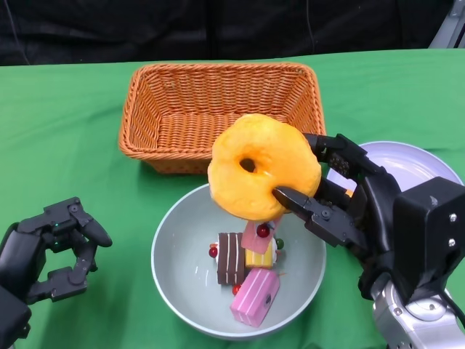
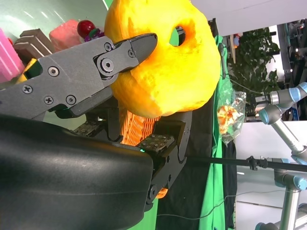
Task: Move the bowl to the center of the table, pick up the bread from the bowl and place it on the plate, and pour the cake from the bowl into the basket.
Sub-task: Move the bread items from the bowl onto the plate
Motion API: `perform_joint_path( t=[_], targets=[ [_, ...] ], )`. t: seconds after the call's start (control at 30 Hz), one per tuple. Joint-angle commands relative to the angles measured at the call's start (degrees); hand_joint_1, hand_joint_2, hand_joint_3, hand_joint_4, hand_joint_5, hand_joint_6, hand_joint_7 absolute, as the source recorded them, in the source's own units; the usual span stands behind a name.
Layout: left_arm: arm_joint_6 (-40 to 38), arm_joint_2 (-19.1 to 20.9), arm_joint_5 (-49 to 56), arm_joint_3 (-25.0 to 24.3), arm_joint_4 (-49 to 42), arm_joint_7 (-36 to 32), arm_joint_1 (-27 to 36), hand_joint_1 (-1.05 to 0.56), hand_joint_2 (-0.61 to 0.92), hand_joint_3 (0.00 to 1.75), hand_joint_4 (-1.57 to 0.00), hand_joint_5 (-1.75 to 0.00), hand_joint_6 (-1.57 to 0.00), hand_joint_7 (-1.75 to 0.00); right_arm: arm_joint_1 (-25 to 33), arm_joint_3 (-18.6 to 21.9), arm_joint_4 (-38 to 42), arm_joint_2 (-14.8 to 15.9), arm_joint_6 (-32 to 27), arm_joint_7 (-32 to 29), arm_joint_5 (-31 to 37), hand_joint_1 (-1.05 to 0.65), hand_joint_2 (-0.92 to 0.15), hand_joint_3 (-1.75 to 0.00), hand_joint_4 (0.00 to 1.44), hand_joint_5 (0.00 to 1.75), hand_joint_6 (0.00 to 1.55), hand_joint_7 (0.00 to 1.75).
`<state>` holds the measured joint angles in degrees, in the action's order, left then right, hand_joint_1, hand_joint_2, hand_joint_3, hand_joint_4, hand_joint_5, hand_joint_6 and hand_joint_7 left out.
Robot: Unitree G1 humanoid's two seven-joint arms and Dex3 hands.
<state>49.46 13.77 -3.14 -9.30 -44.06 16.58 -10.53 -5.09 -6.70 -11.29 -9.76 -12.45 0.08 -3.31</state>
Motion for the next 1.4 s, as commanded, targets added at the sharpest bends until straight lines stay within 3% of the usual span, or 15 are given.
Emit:
perform_joint_path(
  t=[0.03, 0.17, 0.37, 0.57, 0.73, 1.27, 1.4],
  targets=[
    [0.46, 1.12, -1.04, -0.17, -0.06, 0.60, -0.43, 0.03, 0.57, 1.07, -0.81, -1.65, -0.77, -1.37, 0.43, -0.14, -0.24, 1.63, 0.65, 0.79, 0.47, -0.22, -0.92, -0.19, 0.75, 1.38, 0.61, 1.11],
    [0.05, 1.16, -0.99, -0.15, 0.28, 0.58, -0.18, 0.03, 0.58, 1.08, -0.80, -1.65, -0.76, -1.37, 0.36, -2.05, 1.37, 3.81, 3.79, 1.19, 4.15, -0.24, -0.92, -0.10, 0.78, 1.07, 0.65, 1.07],
    [0.56, 1.09, -1.01, -0.19, -0.05, 0.59, -0.38, 0.04, 0.59, 1.07, -0.80, -1.65, -0.76, -1.38, 0.19, -3.04, 2.78, 4.24, 6.06, 0.81, 6.20, -0.28, -0.92, -0.08, 0.78, 0.61, 0.72, 0.95],
    [0.54, 1.14, -1.13, -0.23, -0.23, 0.74, -0.55, 0.03, 0.58, 1.07, -0.80, -1.65, -0.77, -1.37, 0.05, -3.55, 2.70, 4.61, 5.66, 1.05, 7.30, -0.30, -0.92, -0.09, 0.74, 0.52, 0.72, 0.95],
    [0.36, 1.25, -1.20, -0.29, -0.39, 0.81, -0.68, 0.03, 0.57, 1.07, -0.80, -1.66, -0.77, -1.38, -0.06, -4.23, 2.31, 5.20, 5.02, 1.37, 8.30, -0.30, -0.92, -0.08, 0.59, 0.26, 0.72, 0.97],
    [0.40, 1.21, -1.24, -0.19, -0.13, 0.92, -0.58, 0.04, 0.59, 1.07, -0.79, -1.66, -0.76, -1.38, -0.08, -4.11, 1.66, 5.53, 3.83, 2.87, 7.66, -0.30, -0.92, -0.07, 0.56, 0.13, 0.75, 0.94],
    [0.52, 1.31, -1.30, -0.23, -0.48, 1.06, -0.68, 0.03, 0.59, 1.06, -0.79, -1.66, -0.76, -1.38, -0.01, -3.75, 2.13, 5.00, 4.82, 3.10, 6.77, -0.29, -0.92, -0.07, 0.71, 0.20, 0.74, 0.94]
  ],
)
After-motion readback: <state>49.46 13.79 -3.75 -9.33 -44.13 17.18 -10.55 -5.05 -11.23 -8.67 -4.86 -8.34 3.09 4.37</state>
